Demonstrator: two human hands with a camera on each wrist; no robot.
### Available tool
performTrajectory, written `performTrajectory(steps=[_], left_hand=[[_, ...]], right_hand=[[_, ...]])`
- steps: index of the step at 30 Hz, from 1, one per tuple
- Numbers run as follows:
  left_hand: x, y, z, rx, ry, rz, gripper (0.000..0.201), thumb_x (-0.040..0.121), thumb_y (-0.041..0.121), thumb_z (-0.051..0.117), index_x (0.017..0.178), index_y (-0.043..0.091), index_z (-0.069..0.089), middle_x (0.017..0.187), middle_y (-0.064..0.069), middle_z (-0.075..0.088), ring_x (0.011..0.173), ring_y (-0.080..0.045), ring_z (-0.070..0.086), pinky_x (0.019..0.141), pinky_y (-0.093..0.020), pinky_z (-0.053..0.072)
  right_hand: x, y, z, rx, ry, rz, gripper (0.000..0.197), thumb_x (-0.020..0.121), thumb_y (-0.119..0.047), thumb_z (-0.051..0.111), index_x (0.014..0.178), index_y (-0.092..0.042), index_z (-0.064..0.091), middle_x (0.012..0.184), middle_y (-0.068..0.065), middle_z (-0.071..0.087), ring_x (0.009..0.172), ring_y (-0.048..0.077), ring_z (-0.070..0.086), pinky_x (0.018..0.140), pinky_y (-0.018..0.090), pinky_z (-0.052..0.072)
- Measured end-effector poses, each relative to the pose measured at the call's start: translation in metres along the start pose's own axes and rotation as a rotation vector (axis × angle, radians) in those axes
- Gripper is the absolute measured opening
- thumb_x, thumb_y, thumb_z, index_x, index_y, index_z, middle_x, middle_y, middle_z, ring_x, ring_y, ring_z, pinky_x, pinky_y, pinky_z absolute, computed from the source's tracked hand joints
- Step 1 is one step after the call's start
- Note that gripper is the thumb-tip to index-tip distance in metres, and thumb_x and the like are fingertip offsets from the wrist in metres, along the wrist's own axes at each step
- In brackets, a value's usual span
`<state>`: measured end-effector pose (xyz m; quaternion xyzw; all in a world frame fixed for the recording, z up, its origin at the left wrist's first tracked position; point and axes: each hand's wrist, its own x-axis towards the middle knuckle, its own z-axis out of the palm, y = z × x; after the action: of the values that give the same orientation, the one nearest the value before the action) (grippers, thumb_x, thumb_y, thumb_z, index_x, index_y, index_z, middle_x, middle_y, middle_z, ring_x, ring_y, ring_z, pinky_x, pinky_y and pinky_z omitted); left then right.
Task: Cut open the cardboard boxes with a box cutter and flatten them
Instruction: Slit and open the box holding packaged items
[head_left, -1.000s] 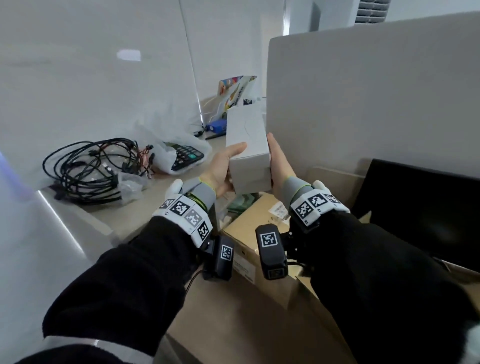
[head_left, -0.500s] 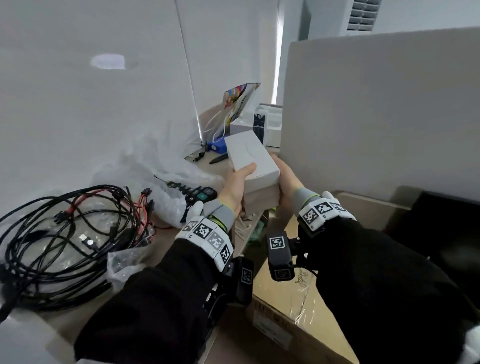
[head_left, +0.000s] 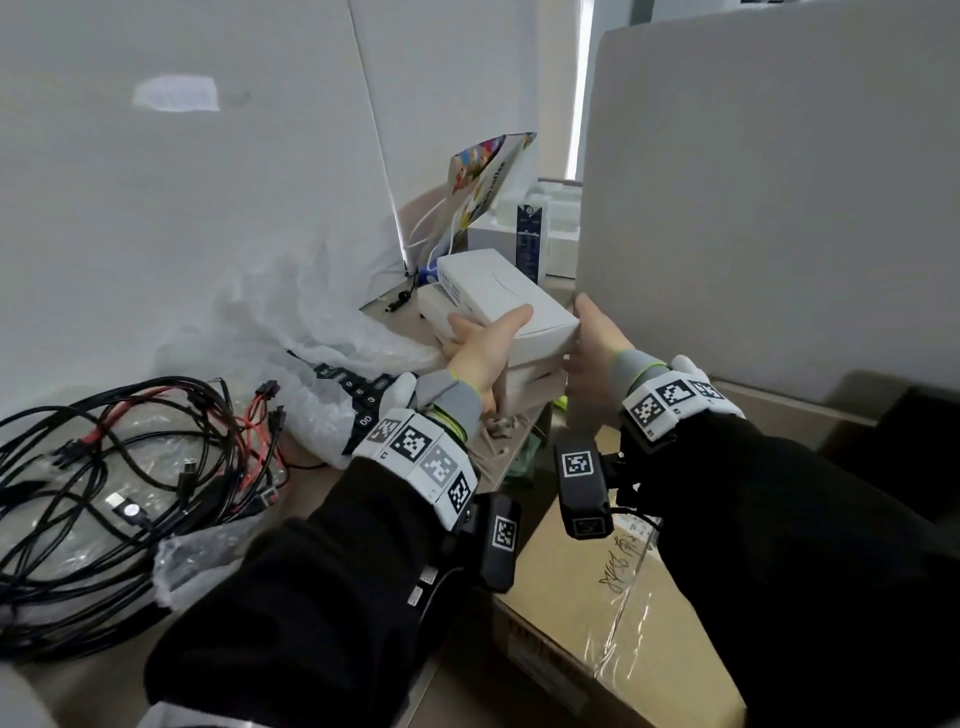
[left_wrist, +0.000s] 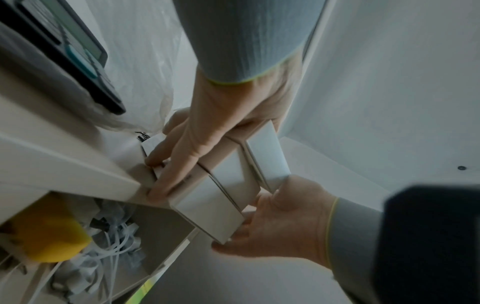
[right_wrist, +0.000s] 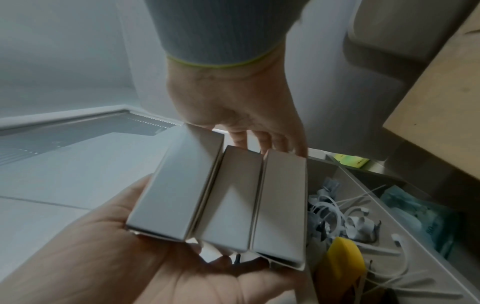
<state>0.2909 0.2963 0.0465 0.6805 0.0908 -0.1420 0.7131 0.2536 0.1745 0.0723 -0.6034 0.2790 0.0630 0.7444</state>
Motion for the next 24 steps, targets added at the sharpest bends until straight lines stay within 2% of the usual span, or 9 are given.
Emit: performTrajectory(steps=[2, 4, 7, 10, 13, 16, 19, 22, 24], left_hand=[[0.003, -0.001, 0.0, 0.018, -0.009, -0.02, 0.098, 0.033, 0.067, 0.078, 0.115, 0.054, 0.027, 0.138, -0.001, 0.039, 0.122, -0.035, 0.048, 0.089, -0.062, 0.044], [0.008, -0.002, -0.003, 0.02, -0.006, -0.023, 0.086, 0.033, 0.065, 0.08, 0.102, 0.05, 0.032, 0.132, -0.004, 0.044, 0.117, -0.035, 0.053, 0.088, -0.061, 0.046], [0.027, -0.007, -0.002, -0.002, 0.0, -0.011, 0.095, 0.027, 0.067, 0.083, 0.106, 0.055, 0.031, 0.135, -0.004, 0.044, 0.117, -0.034, 0.054, 0.087, -0.06, 0.046], [0.016, -0.006, 0.008, -0.006, -0.006, -0.022, 0.112, 0.024, 0.075, 0.081, 0.118, 0.062, 0.022, 0.15, 0.008, 0.023, 0.132, -0.032, 0.04, 0.089, -0.065, 0.042], [-0.006, -0.003, 0.017, 0.05, -0.007, 0.026, 0.12, 0.043, 0.074, 0.067, 0.141, 0.053, 0.002, 0.154, 0.012, -0.008, 0.143, -0.029, 0.014, 0.097, -0.065, 0.037], [-0.002, -0.005, 0.021, 0.065, -0.044, 0.033, 0.13, 0.047, 0.074, 0.061, 0.146, 0.044, -0.018, 0.154, 0.008, -0.025, 0.146, -0.026, 0.001, 0.106, -0.061, 0.031], [0.007, 0.002, 0.018, 0.05, -0.036, 0.04, 0.132, 0.047, 0.077, 0.064, 0.145, 0.044, -0.019, 0.157, 0.005, -0.019, 0.146, -0.03, 0.006, 0.106, -0.061, 0.03], [0.03, 0.011, 0.01, -0.042, -0.024, -0.031, 0.135, 0.033, 0.077, 0.075, 0.137, 0.059, -0.009, 0.159, 0.002, 0.006, 0.139, -0.037, 0.027, 0.093, -0.068, 0.038], [0.047, 0.013, 0.003, -0.061, 0.005, -0.065, 0.132, 0.033, 0.072, 0.077, 0.133, 0.064, -0.01, 0.158, 0.002, 0.013, 0.136, -0.038, 0.032, 0.087, -0.072, 0.037]], right_hand=[[0.0, 0.002, -0.007, -0.143, 0.018, 0.034, 0.063, 0.089, -0.065, 0.028, 0.103, -0.009, 0.052, 0.104, 0.013, 0.06, 0.099, 0.033, 0.058, 0.085, 0.043, 0.046], [-0.004, 0.004, -0.008, -0.234, 0.009, 0.058, 0.073, 0.089, -0.069, 0.022, 0.117, -0.008, 0.05, 0.102, 0.016, 0.057, 0.093, 0.035, 0.059, 0.078, 0.046, 0.051], [-0.005, 0.004, -0.013, -0.259, 0.04, 0.039, 0.068, 0.089, -0.069, 0.025, 0.115, -0.011, 0.05, 0.109, 0.012, 0.056, 0.089, 0.029, 0.059, 0.062, 0.034, 0.053], [-0.005, 0.002, -0.02, -0.254, 0.116, -0.031, 0.054, 0.094, -0.061, 0.029, 0.104, -0.013, 0.052, 0.093, 0.005, 0.057, 0.074, 0.021, 0.056, 0.055, 0.028, 0.047], [0.0, 0.002, -0.021, -0.177, 0.083, -0.053, 0.053, 0.096, -0.058, 0.027, 0.107, -0.012, 0.05, 0.086, 0.005, 0.051, 0.072, 0.022, 0.054, 0.057, 0.032, 0.049], [0.004, 0.002, -0.02, -0.057, 0.053, -0.068, 0.06, 0.094, -0.062, 0.024, 0.111, -0.012, 0.053, 0.091, 0.005, 0.051, 0.075, 0.022, 0.052, 0.063, 0.034, 0.049], [0.008, 0.002, -0.02, 0.03, 0.021, -0.123, 0.055, 0.097, -0.058, 0.026, 0.116, -0.015, 0.053, 0.088, 0.002, 0.054, 0.077, 0.018, 0.053, 0.061, 0.03, 0.045], [0.008, -0.001, -0.015, 0.051, -0.046, -0.161, 0.05, 0.097, -0.053, 0.033, 0.124, -0.017, 0.053, 0.091, 0.0, 0.056, 0.082, 0.017, 0.055, 0.062, 0.03, 0.045], [0.01, -0.002, -0.013, 0.048, -0.072, -0.172, 0.051, 0.095, -0.053, 0.039, 0.131, -0.019, 0.051, 0.096, -0.002, 0.055, 0.084, 0.017, 0.055, 0.062, 0.031, 0.045]])
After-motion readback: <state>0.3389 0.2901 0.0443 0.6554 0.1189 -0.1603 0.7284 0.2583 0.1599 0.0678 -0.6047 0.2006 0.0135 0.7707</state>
